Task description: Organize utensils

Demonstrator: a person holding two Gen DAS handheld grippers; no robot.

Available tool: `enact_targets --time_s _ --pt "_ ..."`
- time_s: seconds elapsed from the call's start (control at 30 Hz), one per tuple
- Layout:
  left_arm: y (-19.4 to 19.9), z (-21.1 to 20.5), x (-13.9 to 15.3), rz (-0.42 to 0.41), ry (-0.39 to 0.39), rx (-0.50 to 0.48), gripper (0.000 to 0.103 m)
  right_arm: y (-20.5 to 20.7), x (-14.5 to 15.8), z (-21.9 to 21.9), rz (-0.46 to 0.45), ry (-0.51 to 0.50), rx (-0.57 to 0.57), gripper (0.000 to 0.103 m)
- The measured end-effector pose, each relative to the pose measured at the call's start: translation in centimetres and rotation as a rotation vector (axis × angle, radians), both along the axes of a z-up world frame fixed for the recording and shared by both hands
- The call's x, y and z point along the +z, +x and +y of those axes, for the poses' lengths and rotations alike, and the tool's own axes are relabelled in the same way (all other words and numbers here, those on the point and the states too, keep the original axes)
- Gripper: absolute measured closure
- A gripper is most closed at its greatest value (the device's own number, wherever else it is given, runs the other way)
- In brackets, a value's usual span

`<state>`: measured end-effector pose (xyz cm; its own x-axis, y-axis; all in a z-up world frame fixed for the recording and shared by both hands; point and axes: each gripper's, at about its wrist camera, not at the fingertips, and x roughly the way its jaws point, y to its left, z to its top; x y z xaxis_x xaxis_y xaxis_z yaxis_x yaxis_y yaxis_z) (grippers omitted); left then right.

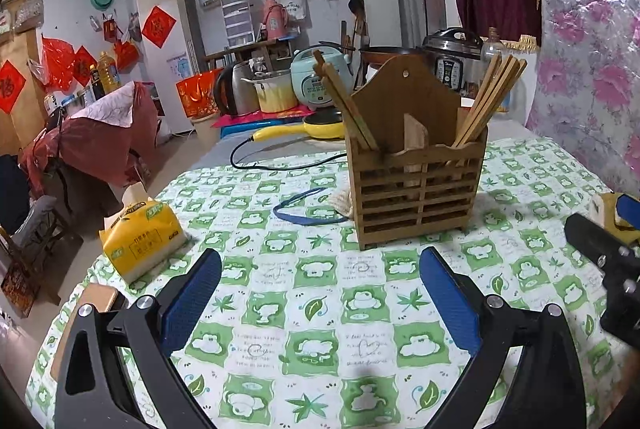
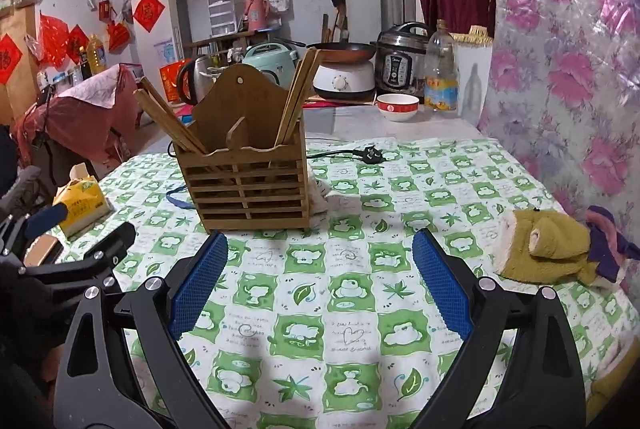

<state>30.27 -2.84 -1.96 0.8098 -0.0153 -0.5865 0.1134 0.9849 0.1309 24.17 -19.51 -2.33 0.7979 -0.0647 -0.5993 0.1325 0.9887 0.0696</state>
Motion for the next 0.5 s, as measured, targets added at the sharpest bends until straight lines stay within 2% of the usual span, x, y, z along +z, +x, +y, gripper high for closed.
enact_targets --time_s 0.13,0.27,0.4,0.5 --pt "-0.4 0.0 0.0 -0.017 0.014 0.004 0.006 -0.1 0.1 0.1 -0.019 -0.007 -0.003 0.012" --pt "-0.5 0.1 0.1 -0.027 0.012 0.012 0.006 0.9 0.4 0.9 0.003 -0.024 0.027 0.012" --pt "-0.3 0.5 0.3 -0.032 0.003 0.028 0.006 1.6 1.2 1.2 -0.025 -0.042 0.03 0.012" --pt "-0.1 0.5 0.3 -0.036 0.011 0.034 0.006 1.3 0.1 1.1 -0.024 -0.021 0.028 0.012"
